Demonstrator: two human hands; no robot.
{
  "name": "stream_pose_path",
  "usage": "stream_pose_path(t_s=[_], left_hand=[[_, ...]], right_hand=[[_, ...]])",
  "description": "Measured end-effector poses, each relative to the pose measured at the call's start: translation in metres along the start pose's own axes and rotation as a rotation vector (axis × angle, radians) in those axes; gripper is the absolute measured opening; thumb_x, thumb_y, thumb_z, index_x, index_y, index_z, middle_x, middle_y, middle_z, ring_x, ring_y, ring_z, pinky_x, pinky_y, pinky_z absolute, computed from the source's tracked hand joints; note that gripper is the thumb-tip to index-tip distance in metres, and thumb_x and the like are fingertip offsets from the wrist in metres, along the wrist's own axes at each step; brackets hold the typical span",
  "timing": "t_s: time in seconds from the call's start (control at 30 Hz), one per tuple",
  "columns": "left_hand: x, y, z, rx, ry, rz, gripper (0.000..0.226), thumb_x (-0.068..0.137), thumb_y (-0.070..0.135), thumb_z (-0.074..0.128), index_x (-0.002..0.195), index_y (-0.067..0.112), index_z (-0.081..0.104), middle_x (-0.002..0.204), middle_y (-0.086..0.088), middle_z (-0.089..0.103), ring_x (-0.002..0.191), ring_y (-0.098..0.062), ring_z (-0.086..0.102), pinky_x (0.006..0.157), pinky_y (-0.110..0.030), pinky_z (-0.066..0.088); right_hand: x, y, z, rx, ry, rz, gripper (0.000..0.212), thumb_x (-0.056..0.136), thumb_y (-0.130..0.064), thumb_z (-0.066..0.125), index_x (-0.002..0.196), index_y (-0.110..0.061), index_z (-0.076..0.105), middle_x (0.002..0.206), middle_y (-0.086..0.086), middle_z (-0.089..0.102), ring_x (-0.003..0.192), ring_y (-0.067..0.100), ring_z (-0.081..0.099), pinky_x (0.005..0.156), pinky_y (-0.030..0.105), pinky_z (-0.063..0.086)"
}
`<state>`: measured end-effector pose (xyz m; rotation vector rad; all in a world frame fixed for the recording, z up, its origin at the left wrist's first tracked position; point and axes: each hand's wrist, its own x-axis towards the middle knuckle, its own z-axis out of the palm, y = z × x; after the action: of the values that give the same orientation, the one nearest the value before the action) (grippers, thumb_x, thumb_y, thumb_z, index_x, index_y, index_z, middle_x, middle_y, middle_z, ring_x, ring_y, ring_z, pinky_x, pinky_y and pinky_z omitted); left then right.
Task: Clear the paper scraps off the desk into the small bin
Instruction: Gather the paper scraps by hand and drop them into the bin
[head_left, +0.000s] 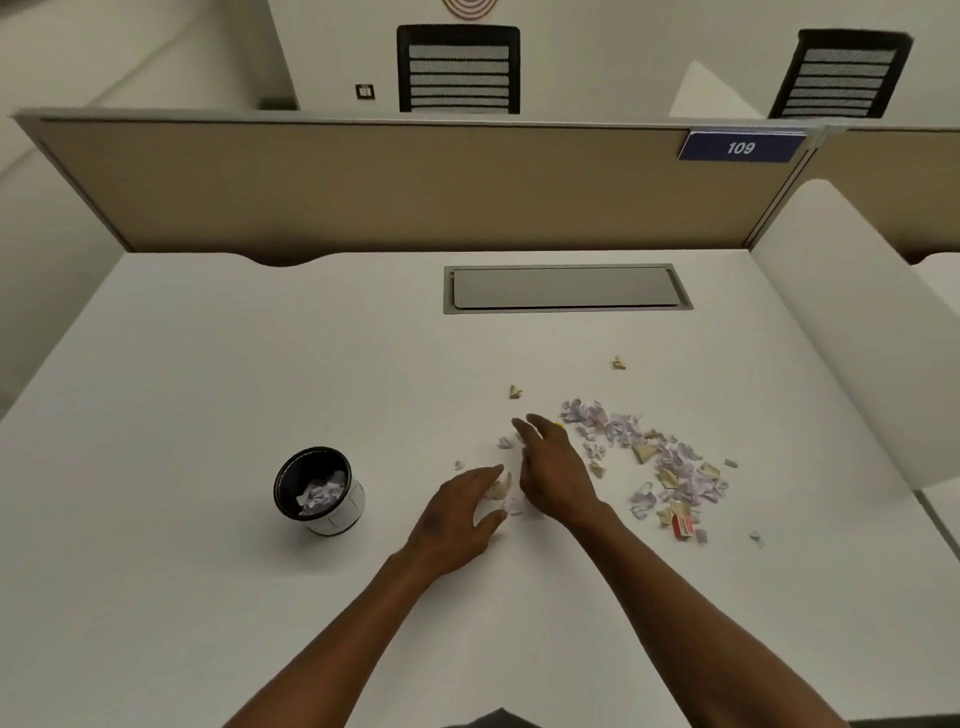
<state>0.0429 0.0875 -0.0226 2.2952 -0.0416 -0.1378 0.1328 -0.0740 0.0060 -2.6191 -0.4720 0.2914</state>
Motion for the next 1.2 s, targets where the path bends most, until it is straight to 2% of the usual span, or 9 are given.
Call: stream_pose_path(t_s=[0.1,0.23,0.37,0.47,0.6,0.7,0.83,0.97,1.2], left_hand=[[0.003,0.002,-0.006,-0.006,0.061,0.005,0.058,0.093,0.03,0.068,0.147,0.021,0.048,0.149,0.002,0.052,0.138,-0.013,0.047,0.118,-0.027,0.035],[0.012,0.001,-0.02,0.001,0.146,-0.013,0.054,0.093,0.027,0.068,0.144,0.017,0.052,0.146,0.0,0.056,0.135,-0.015,0.05,0.115,-0.035,0.042],[0.027,-0.003,-0.035,0.049,0.148,-0.024,0.055,0.095,0.029,0.066,0.145,0.017,0.05,0.149,-0.001,0.053,0.138,-0.016,0.048,0.116,-0.035,0.039],[0.036,-0.006,-0.039,0.098,0.094,-0.062,0.059,0.097,0.036,0.062,0.15,0.02,0.043,0.157,0.0,0.042,0.146,-0.016,0.038,0.12,-0.03,0.031],[0.033,-0.01,-0.028,0.124,0.027,-0.099,0.065,0.098,0.044,0.057,0.155,0.025,0.033,0.164,0.002,0.029,0.153,-0.014,0.023,0.121,-0.028,0.023],[0.025,-0.01,-0.015,0.121,0.024,-0.097,0.065,0.1,0.043,0.054,0.157,0.026,0.029,0.166,0.005,0.024,0.154,-0.01,0.015,0.121,-0.022,0.015],[0.015,-0.002,0.001,0.113,0.023,-0.027,0.063,0.102,0.041,0.052,0.157,0.028,0.025,0.165,0.01,0.019,0.151,-0.001,0.011,0.117,-0.011,0.0],[0.01,0.001,0.002,0.063,0.049,-0.02,0.062,0.101,0.04,0.054,0.156,0.027,0.029,0.164,0.01,0.024,0.152,-0.006,0.02,0.12,-0.017,0.014],[0.017,0.004,-0.006,0.115,0.083,-0.022,0.068,0.094,0.042,0.065,0.153,0.02,0.038,0.154,0.001,0.044,0.143,-0.015,0.037,0.113,-0.018,0.028]], right_hand=[[0.022,-0.004,0.002,-0.112,-0.147,-0.028,0.061,0.096,-0.008,0.048,0.155,-0.016,0.032,0.164,0.013,0.025,0.151,0.031,0.02,0.117,0.046,0.034],[0.02,-0.003,0.007,-0.243,-0.212,-0.102,0.058,0.095,-0.025,0.054,0.15,-0.012,0.04,0.156,0.016,0.035,0.143,0.034,0.031,0.111,0.046,0.041],[-0.001,-0.002,0.011,-0.196,-0.104,-0.163,0.045,0.091,-0.021,0.058,0.134,-0.01,0.055,0.137,0.011,0.051,0.127,0.033,0.046,0.093,0.04,0.049],[-0.013,-0.002,0.009,-0.095,-0.007,-0.168,0.043,0.093,-0.018,0.052,0.135,-0.013,0.059,0.133,0.007,0.059,0.123,0.028,0.051,0.096,0.038,0.048],[-0.023,0.006,0.0,0.084,0.22,-0.037,0.039,0.094,-0.014,0.05,0.13,-0.012,0.064,0.129,0.009,0.064,0.122,0.028,0.054,0.097,0.038,0.05],[-0.024,0.024,-0.008,0.124,0.351,0.118,0.039,0.092,-0.002,0.054,0.129,-0.008,0.064,0.132,0.013,0.061,0.128,0.032,0.051,0.1,0.039,0.047],[-0.015,0.047,-0.021,0.042,0.257,0.222,0.052,0.094,-0.003,0.049,0.146,-0.011,0.048,0.156,0.016,0.039,0.146,0.034,0.031,0.116,0.047,0.038],[-0.01,0.057,-0.02,-0.073,0.08,0.187,0.056,0.1,-0.012,0.043,0.155,-0.012,0.032,0.164,0.015,0.026,0.151,0.032,0.023,0.121,0.043,0.029],[-0.05,0.046,0.0,-0.083,0.092,0.117,0.049,0.1,-0.016,0.045,0.148,-0.008,0.044,0.153,0.014,0.045,0.14,0.031,0.038,0.113,0.041,0.039]])
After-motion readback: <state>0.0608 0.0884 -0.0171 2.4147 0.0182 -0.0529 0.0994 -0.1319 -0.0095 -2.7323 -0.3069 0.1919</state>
